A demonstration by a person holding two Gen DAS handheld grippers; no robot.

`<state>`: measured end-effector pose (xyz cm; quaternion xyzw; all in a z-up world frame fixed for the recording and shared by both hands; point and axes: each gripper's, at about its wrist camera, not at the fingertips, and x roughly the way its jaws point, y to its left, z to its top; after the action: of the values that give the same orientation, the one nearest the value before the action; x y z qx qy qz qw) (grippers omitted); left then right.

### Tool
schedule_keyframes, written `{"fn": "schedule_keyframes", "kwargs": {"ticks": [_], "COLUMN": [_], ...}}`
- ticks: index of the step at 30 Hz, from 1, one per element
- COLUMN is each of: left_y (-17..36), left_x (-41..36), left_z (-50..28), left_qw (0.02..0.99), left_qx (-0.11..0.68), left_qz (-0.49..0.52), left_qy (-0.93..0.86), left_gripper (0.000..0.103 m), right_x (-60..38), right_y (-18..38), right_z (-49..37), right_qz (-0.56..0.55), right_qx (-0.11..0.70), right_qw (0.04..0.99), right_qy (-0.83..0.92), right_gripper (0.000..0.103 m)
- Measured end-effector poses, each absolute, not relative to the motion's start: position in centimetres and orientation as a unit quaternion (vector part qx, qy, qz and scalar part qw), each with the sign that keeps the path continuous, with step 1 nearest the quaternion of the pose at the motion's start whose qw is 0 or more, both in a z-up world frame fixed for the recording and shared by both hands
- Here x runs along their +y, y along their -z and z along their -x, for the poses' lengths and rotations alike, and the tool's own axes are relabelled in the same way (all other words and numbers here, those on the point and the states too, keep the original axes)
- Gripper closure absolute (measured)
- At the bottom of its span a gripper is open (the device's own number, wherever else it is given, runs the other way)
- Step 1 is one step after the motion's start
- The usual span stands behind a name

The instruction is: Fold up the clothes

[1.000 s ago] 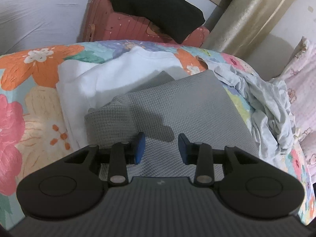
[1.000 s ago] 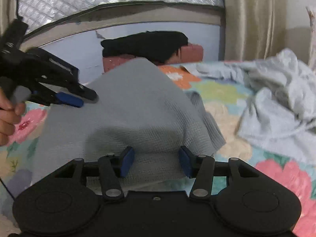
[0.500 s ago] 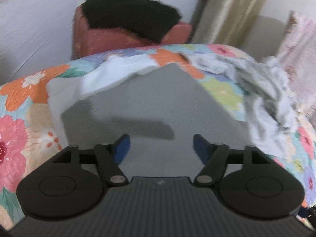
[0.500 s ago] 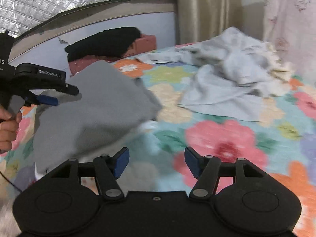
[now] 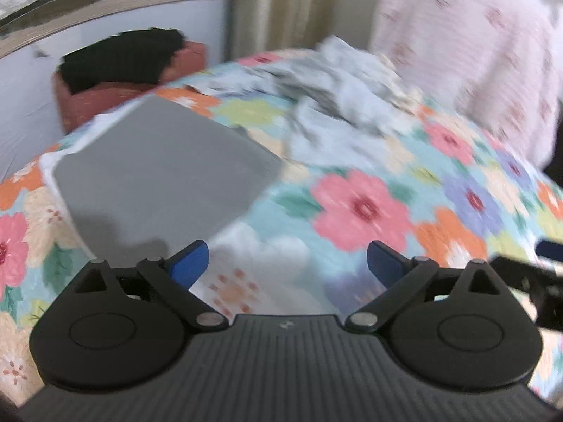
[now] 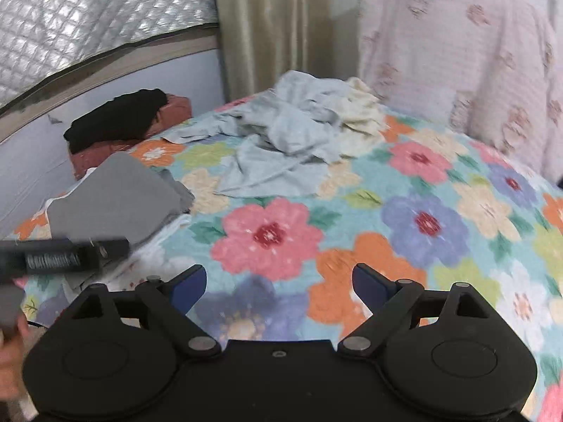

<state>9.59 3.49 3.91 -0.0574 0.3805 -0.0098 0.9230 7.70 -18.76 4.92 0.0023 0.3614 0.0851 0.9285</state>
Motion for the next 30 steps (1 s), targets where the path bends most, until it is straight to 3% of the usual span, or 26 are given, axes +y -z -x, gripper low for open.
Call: {"fn": "schedule_keyframes", "kwargs": {"ticks": [7,18,30], "left_y": [-6.0,-5.4,-6.3], "left_x": [-0.6,-5.4,-6.1], "left_z": [-7.1,-5.3,-4.6], "left_qw": [0.932,0.922,0.926], "left_qx": [0.361,0.381,0.373], "left_qz": [0.006,-0.061,-0.051], "left_qy": [0.028,0.038,0.022], "left_gripper": [0.0,0.0,0.0], "right_x": [-21.0,-24.9,-26.8], "right_y": [-5.4,-4.1,-5.2], "right_z": [-4.1,-1.0,0.4], "right_qz": [-0.025,-0.072,-0.075], "right_qx": [0.355,0.375,0.358], "right_qw": [0.933,0.924,0.93], "right_qy": [-0.053,0.022,0.037], "right_gripper": [0.01,0.01,0.01]}}
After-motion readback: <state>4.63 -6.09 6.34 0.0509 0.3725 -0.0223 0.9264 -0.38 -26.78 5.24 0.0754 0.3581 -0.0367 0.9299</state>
